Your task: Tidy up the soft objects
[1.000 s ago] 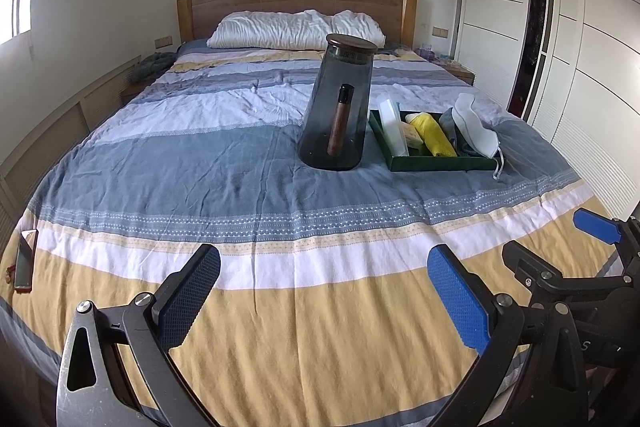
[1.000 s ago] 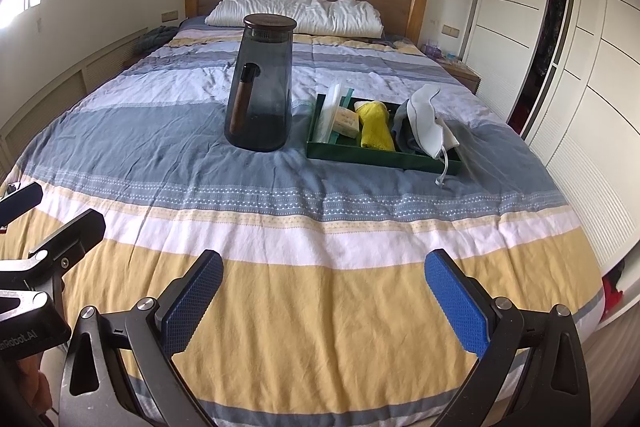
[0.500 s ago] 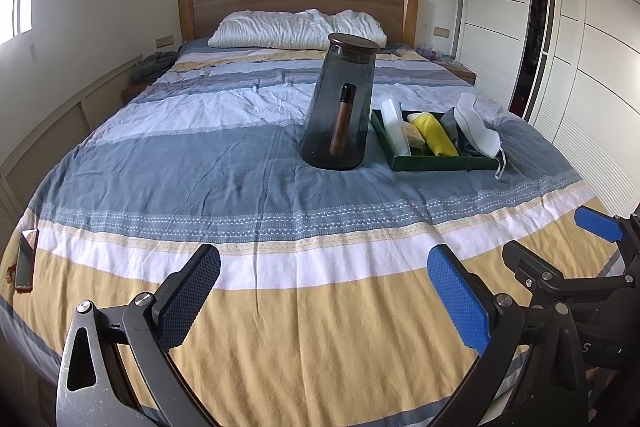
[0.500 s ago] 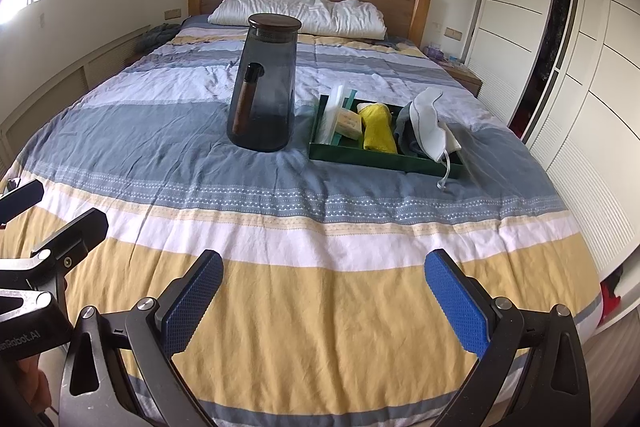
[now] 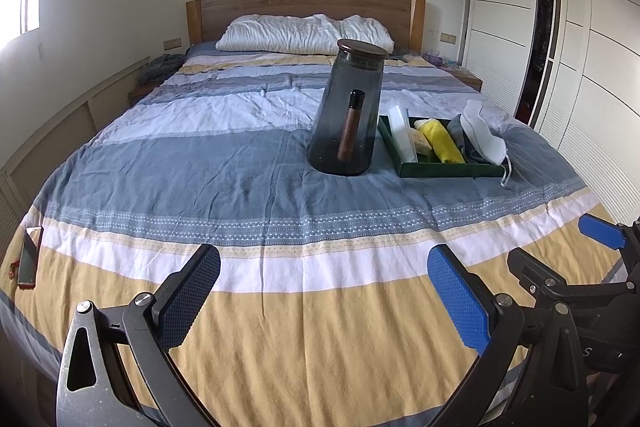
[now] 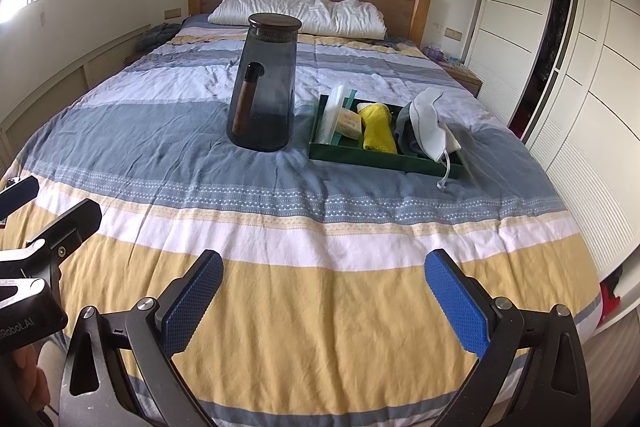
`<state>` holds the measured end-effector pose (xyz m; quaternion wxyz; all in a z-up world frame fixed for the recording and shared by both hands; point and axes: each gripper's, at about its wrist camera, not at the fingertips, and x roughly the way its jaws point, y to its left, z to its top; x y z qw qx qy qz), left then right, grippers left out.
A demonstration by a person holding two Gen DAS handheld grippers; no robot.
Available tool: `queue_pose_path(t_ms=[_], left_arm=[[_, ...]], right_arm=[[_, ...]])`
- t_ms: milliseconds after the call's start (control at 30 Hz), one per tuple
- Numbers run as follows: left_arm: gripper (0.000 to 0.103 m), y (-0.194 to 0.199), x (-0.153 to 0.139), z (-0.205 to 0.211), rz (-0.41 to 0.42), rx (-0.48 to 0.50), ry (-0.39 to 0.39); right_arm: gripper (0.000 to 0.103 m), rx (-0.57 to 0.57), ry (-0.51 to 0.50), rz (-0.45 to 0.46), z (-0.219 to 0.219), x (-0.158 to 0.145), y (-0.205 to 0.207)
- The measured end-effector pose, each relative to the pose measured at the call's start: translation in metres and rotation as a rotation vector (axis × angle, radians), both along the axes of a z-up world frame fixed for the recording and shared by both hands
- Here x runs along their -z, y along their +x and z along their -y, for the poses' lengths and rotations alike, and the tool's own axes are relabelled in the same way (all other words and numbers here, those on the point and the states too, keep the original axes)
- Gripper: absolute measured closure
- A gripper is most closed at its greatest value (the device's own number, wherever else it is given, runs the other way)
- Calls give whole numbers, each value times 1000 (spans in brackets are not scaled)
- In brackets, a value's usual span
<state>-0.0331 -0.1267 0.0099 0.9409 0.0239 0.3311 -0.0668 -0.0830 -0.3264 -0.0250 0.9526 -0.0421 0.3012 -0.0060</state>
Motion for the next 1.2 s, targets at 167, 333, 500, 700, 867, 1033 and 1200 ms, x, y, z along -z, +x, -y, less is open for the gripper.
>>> queue_pose_path(t_ms=[167, 333, 500, 700, 867, 1033, 1200], left_arm=[[1, 1, 0, 0, -6, 5, -1], [1, 0, 1, 1, -7, 7, 4], [1, 0, 0, 1, -5, 0, 6], [1, 1, 1, 2, -8, 1, 3], [1, 0, 1, 2, -9, -3, 4], [1, 0, 1, 1, -8, -2, 5], [1, 0, 0, 1, -7, -6, 7]], right_arm=[[0, -1, -2, -1, 0, 0, 0], [0, 0, -3, -1, 0, 0, 0], [0, 0, -1, -2, 2, 0, 1], [0, -2, -1, -4, 1, 1, 1], [0, 0, -3, -4, 2, 1, 1], [0, -2, -2, -3, 0, 1, 1], [0, -1, -3, -4, 2, 1, 1]])
